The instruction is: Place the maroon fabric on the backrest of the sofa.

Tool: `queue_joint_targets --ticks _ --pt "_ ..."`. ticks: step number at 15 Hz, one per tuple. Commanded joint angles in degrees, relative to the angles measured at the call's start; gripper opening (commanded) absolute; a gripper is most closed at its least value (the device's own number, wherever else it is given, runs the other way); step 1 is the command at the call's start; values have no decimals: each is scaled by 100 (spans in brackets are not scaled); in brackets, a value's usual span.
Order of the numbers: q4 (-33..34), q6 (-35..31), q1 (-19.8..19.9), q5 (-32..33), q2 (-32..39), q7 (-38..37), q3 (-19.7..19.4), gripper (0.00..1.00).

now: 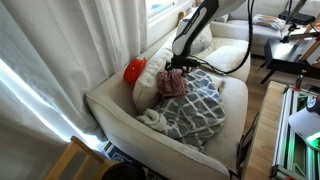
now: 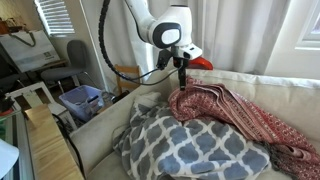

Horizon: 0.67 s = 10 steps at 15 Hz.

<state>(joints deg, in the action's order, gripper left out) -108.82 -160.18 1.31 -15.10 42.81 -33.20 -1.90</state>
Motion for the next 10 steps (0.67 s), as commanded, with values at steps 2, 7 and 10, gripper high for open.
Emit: queue_joint_targets --ticks 2,7,10 --pt "1042 298 161 -207 753 327 -1 56" --pt "1531 734 161 -205 963 190 -123 18" --pt "1659 1170 162 -228 903 88 -184 0"
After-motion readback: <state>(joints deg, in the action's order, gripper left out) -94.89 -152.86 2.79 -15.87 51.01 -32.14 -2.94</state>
